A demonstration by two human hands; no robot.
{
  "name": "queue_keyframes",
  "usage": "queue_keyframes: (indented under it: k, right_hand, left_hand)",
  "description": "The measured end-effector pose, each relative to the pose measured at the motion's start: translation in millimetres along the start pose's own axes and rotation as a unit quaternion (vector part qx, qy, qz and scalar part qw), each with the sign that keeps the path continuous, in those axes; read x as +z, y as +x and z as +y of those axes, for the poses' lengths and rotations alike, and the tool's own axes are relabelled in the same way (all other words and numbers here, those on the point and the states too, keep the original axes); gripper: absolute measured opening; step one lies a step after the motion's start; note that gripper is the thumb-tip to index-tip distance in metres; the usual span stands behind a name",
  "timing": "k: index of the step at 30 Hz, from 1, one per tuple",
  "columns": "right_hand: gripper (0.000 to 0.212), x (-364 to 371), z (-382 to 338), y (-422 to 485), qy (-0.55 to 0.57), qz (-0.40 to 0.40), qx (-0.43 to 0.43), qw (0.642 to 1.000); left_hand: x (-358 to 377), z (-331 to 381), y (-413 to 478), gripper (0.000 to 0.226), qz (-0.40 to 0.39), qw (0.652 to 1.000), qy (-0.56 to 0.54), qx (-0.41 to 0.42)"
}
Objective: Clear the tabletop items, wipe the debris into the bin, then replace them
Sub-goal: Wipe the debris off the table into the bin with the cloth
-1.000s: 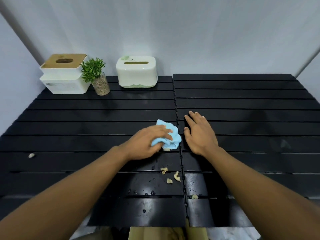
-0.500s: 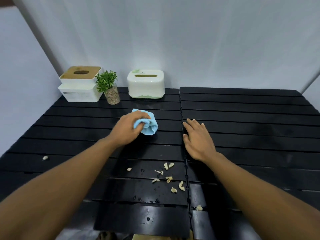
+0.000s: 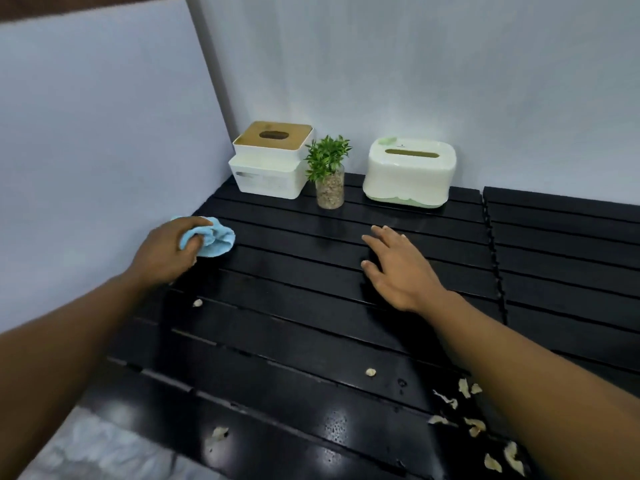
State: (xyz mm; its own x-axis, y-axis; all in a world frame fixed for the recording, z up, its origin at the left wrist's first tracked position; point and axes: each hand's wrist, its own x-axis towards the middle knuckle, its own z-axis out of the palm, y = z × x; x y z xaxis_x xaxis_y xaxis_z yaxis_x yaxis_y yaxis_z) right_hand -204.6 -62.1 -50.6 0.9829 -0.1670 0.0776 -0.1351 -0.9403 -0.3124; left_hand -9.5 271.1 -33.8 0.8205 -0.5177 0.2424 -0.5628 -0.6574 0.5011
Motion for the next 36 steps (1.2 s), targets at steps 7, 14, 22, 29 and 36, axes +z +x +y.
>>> queue_keyframes:
  k: [7, 14, 22, 29, 36]
  right_hand:
    - [0.052, 29.8, -25.0, 3.0, -0.030, -0.022, -0.010, 0.999]
    - [0.051, 30.3, -33.9, -10.3, -0.034, -0.022, 0.022, 0.999]
    - [0.049, 16.9, -16.5, -46.6, 0.003, -0.024, 0.025, 0.999]
    - [0.047, 10.9, 1.1, -59.1, 0.018, -0.009, 0.006, 1.000]
    - [0.048, 12.8, 1.7, -57.3, -0.007, -0.004, 0.005, 1.000]
  left_hand:
    - [17.4, -42.1, -7.1, 0.048, -0.084, 0.993, 0.071, 0.033]
    - [43.6, 21.0, -38.1, 0.048, -0.160, 0.985, -0.018, 0.069]
    - [119.7, 160.8, -106.0, 0.040, -0.138, 0.973, -0.093, 0.157]
    - [51.9, 103.9, -55.0, 0.032, 0.025, 0.982, -0.184, 0.028]
    - [57.0, 33.4, -62.5, 0.034, -0.019, 1.000, 0.019, -0.016]
